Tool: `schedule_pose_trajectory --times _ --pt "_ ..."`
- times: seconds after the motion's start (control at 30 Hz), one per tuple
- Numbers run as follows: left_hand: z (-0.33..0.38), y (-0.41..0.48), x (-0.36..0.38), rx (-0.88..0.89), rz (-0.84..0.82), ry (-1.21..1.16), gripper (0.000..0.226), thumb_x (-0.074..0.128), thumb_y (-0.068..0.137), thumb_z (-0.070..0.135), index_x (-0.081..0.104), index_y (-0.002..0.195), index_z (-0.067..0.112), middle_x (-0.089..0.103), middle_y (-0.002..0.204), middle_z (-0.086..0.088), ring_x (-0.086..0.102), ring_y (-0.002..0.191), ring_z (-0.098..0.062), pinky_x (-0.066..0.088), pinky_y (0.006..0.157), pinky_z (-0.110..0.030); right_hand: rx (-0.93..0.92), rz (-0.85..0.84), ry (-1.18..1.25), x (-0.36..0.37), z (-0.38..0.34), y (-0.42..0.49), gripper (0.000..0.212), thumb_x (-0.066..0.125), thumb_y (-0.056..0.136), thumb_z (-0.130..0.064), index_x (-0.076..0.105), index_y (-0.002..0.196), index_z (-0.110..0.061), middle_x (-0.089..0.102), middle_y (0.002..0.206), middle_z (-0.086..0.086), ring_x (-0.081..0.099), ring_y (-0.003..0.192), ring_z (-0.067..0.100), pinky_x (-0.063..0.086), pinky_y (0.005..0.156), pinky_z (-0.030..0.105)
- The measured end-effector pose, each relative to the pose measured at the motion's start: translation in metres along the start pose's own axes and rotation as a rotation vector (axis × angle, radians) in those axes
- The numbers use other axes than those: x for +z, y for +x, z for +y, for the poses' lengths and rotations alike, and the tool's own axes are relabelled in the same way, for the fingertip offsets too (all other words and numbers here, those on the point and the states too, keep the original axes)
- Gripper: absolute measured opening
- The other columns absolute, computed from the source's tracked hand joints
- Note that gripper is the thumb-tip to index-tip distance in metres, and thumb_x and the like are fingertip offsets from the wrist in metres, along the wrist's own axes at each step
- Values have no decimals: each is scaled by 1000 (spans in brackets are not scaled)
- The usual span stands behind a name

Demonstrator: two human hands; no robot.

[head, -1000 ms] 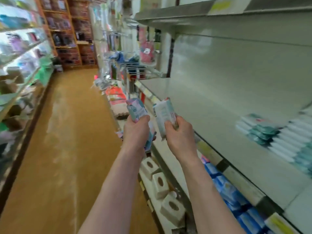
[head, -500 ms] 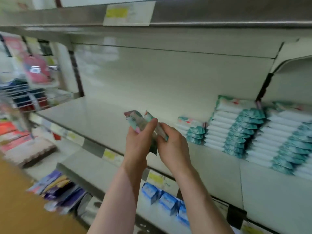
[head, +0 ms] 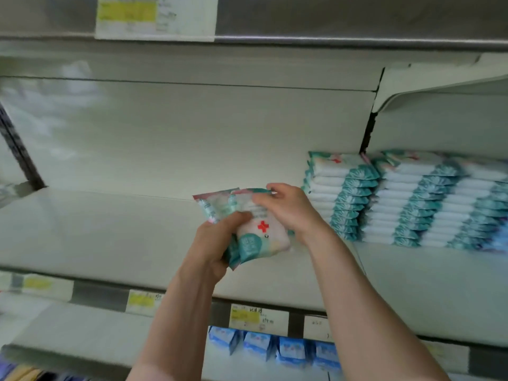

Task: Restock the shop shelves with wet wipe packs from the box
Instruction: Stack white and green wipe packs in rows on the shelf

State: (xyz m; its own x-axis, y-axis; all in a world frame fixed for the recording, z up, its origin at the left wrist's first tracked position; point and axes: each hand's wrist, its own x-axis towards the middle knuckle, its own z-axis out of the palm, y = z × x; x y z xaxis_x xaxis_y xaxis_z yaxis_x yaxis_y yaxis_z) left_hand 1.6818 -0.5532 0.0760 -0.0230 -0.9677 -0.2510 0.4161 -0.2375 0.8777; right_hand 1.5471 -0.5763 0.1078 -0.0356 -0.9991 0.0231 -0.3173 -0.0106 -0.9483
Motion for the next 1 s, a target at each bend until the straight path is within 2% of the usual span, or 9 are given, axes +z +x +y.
schedule_pose_trajectory --times 0.1,0.2,0.37,0.5,0.63,0.73,0.83,0.9,1.0 --pt "3 6 4 -38 -17 -75 11 65 88 13 66 98 9 74 88 -12 71 65 -22 58 55 -33 90 -2 148 -13 2 13 7 71 81 -16 67 77 -10 61 70 4 54 60 16 36 48 21" --pt "5 12 0 -72 2 -247 9 56 94 17 63 92 12 73 75 -9 70 66 -22 57 53 -32 158 191 300 -23 17 25 24 67 82 -9 57 61 -12 50 51 1 40 41 11 29 41 18" --pt "-2 27 -20 -30 48 -506 26 54 90 17 60 114 18 67 114 -10 66 96 -29 54 84 -46 186 344 555 -23 45 35 21 64 89 -10 61 69 -6 58 50 4 54 38 9 53 50 23" --pt "2 37 -12 -63 -100 -456 32 53 85 18 56 117 14 64 117 -18 61 109 -36 46 97 -54 188 380 671 -15 53 40 17 60 90 -3 61 73 -1 62 58 8 60 47 11 55 50 20" --pt "21 57 12 -96 -101 -245 16 52 92 14 56 107 12 66 110 -17 64 101 -35 54 83 -44 179 381 687 -16 55 45 7 55 92 2 61 88 2 65 68 11 65 55 13 55 52 20" --pt "34 78 21 -127 -38 -80 7 55 94 12 56 100 9 66 98 -16 66 82 -29 58 58 -38 128 359 458 -20 54 51 15 49 94 2 63 90 4 66 75 10 68 60 16 59 59 27" --pt "43 100 25 -144 -31 64 12 55 95 11 53 107 9 65 93 -14 68 68 -25 56 44 -31 -25 401 -124 -21 57 57 23 47 94 -5 62 80 6 68 74 13 69 61 20 59 64 42" --pt "45 114 25 -153 -33 160 24 55 95 12 51 118 11 64 91 -12 65 70 -22 53 40 -27 -135 435 -521 -21 59 59 25 48 94 -11 57 72 -4 68 75 12 66 68 24 52 61 35" --pt "44 134 23 -175 -58 280 38 58 93 15 50 130 10 64 98 -10 63 75 -19 54 43 -25 -202 470 -876 -21 57 60 17 45 97 -8 63 95 -7 68 92 12 63 83 28 35 61 29"
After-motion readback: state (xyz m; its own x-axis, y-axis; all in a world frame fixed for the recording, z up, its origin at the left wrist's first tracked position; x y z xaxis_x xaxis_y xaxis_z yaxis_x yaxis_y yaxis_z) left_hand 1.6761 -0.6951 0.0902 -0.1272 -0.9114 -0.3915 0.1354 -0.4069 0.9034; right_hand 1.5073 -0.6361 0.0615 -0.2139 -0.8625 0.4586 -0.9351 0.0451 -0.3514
